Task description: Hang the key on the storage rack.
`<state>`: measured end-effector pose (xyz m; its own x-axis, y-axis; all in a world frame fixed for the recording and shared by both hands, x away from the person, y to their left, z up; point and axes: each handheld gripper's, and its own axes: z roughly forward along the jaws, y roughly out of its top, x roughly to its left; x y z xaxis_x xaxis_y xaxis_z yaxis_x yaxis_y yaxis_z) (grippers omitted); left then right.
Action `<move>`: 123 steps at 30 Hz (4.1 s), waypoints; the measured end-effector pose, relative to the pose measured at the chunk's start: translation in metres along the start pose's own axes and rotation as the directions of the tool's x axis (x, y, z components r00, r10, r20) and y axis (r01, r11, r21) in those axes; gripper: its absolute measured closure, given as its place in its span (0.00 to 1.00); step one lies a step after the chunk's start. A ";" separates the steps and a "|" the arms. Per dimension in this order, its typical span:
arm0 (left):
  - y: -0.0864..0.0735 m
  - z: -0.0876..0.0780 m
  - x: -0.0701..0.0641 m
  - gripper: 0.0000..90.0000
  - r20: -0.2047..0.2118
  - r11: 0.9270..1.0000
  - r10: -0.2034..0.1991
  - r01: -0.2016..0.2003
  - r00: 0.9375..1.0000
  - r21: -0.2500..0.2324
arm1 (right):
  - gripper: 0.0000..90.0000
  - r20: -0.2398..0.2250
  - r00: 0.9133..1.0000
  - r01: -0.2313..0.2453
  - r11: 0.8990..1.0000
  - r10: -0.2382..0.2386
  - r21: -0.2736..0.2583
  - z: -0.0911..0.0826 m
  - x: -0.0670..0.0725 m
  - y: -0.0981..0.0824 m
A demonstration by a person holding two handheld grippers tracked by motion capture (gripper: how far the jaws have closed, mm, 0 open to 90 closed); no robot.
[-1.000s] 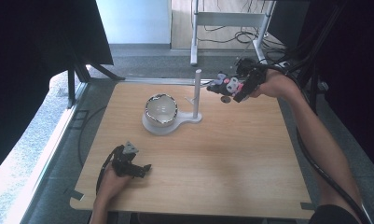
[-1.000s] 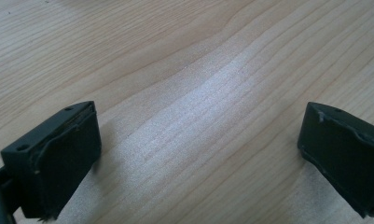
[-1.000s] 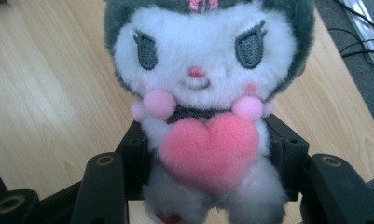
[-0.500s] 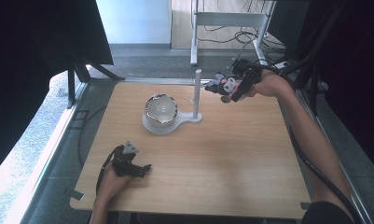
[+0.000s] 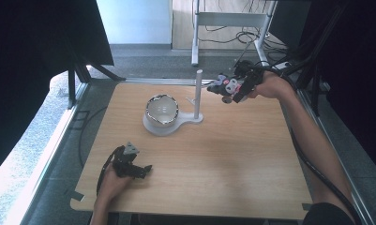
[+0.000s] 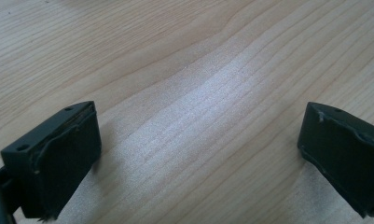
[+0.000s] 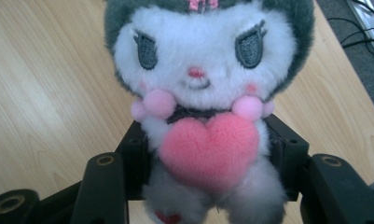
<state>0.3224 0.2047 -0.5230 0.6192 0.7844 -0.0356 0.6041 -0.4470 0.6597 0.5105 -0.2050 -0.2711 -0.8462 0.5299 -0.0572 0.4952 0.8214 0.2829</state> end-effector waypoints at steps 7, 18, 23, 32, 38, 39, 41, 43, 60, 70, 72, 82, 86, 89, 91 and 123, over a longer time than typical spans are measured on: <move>0.000 0.000 0.000 0.00 -0.001 1.000 0.000 0.000 1.000 -0.002 | 0.50 0.011 1.000 -0.002 1.000 0.002 -0.006 -0.015 0.001 -0.001; 0.000 0.000 0.000 0.00 0.002 1.000 0.000 0.000 1.000 -0.001 | 0.50 -0.004 1.000 0.010 1.000 -0.010 -0.019 -0.018 0.004 0.007; 0.000 0.000 0.000 0.00 0.000 1.000 -0.001 0.001 1.000 -0.001 | 0.50 0.004 1.000 -0.006 1.000 0.006 -0.007 -0.009 -0.001 0.006; 0.000 0.000 0.000 0.00 0.000 1.000 0.000 0.000 1.000 0.000 | 0.50 -0.001 1.000 -0.029 1.000 0.029 0.009 0.004 -0.008 0.004; 0.000 0.000 0.000 0.00 0.001 1.000 -0.001 0.001 1.000 -0.001 | 0.50 0.002 0.999 -0.044 0.999 0.044 0.005 0.009 -0.011 0.005; 0.000 0.000 0.000 0.00 -0.001 1.000 0.000 0.000 1.000 -0.001 | 0.50 0.002 0.999 -0.046 0.999 0.046 0.007 0.010 -0.011 0.006; 0.000 0.000 0.000 0.00 -0.001 1.000 0.000 0.000 1.000 0.000 | 0.50 0.002 0.999 -0.045 0.999 0.045 0.009 0.012 -0.011 0.007; 0.000 0.000 0.000 0.00 -0.001 1.000 0.000 0.000 1.000 0.000 | 0.50 0.001 0.999 -0.046 0.999 0.046 0.017 0.016 -0.011 0.007; 0.000 0.000 0.000 0.00 0.000 1.000 -0.001 0.001 1.000 -0.003 | 0.50 -0.029 1.000 -0.008 0.999 0.010 0.052 0.061 -0.004 0.005; 0.000 0.000 0.000 0.00 -0.003 1.000 -0.002 0.002 1.000 -0.005 | 0.47 -0.062 0.998 0.012 0.999 -0.010 0.040 0.085 0.001 0.007; 0.000 0.000 0.000 0.00 -0.003 1.000 -0.001 0.001 1.000 -0.005 | 0.42 -0.065 0.998 0.023 0.999 -0.021 0.034 0.087 0.001 0.006; 0.000 0.000 0.000 0.00 -0.004 1.000 -0.001 0.001 1.000 -0.006 | 0.25 -0.042 0.999 0.034 0.999 -0.033 0.023 0.093 0.005 0.001; 0.000 0.000 0.000 0.00 -0.004 1.000 -0.001 0.001 1.000 -0.005 | 0.21 -0.016 0.999 0.040 0.999 -0.040 0.004 0.091 0.007 -0.001; 0.000 0.000 0.000 0.00 -0.003 1.000 -0.002 0.002 1.000 -0.005 | 0.19 -0.003 0.999 0.040 0.999 -0.040 -0.005 0.090 0.010 -0.002; 0.000 0.000 0.000 0.00 -0.003 1.000 -0.002 0.002 1.000 -0.005 | 0.17 0.001 0.999 0.048 0.999 -0.048 -0.014 0.090 0.011 -0.003; 0.000 0.000 0.000 0.00 -0.004 1.000 0.000 0.000 1.000 -0.005 | 0.12 0.074 0.996 0.048 0.994 -0.041 -0.095 0.059 0.030 -0.057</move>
<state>0.3224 0.2045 -0.5234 0.6168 0.7864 -0.0325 0.6017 -0.4445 0.6636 0.4684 -0.2233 -0.3450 -0.8488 0.5100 -0.1395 0.4331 0.8220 0.3698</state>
